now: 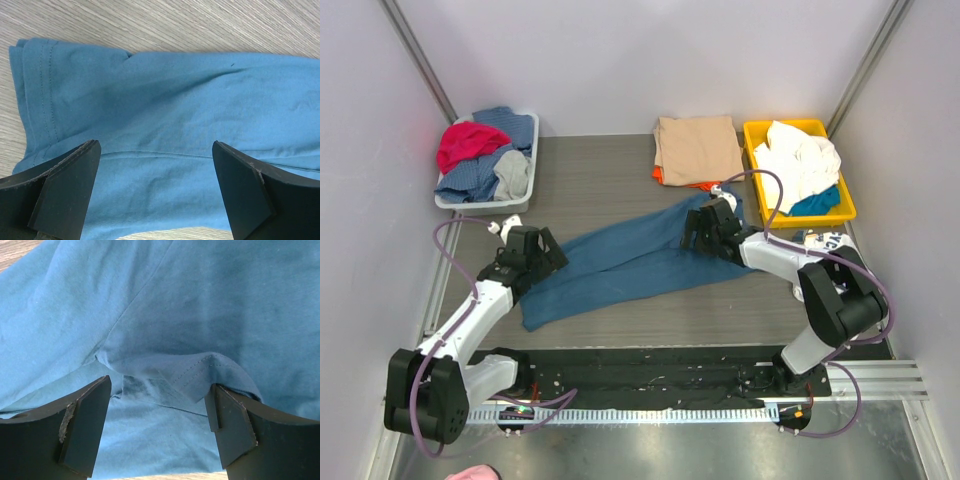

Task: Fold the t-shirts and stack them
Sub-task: Fold the tshirt

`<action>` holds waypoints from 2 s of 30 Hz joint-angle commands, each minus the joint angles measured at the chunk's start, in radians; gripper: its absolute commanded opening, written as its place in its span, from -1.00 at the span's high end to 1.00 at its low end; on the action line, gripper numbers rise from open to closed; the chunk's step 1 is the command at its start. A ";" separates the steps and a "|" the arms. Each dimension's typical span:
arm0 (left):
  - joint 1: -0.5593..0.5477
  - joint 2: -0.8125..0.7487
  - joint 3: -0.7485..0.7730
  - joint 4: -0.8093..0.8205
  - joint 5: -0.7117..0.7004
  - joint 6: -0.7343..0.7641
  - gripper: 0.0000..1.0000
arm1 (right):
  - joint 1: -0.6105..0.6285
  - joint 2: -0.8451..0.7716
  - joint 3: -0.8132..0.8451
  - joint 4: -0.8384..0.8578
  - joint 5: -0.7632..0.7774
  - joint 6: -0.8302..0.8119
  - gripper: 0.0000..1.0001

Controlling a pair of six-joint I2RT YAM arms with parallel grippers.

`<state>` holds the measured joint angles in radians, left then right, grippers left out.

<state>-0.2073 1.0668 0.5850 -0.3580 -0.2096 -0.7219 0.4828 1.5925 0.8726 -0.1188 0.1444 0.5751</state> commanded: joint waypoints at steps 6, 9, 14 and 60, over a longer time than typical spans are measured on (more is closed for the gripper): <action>0.002 -0.019 -0.007 0.004 -0.013 0.004 -1.00 | 0.004 -0.037 -0.061 0.165 -0.045 0.020 -0.66; 0.002 -0.019 -0.011 0.008 -0.010 0.003 -0.99 | 0.004 -0.057 -0.084 0.197 -0.063 0.017 -0.66; 0.002 -0.016 -0.013 0.011 -0.005 -0.001 -0.99 | 0.004 -0.086 -0.112 0.240 -0.081 0.020 -0.65; 0.002 -0.018 -0.056 0.036 0.026 -0.025 -0.99 | 0.004 -0.357 -0.244 0.464 -0.462 0.101 -0.66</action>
<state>-0.2073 1.0645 0.5339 -0.3515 -0.1947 -0.7334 0.4828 1.3186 0.5995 0.2783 -0.2199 0.6563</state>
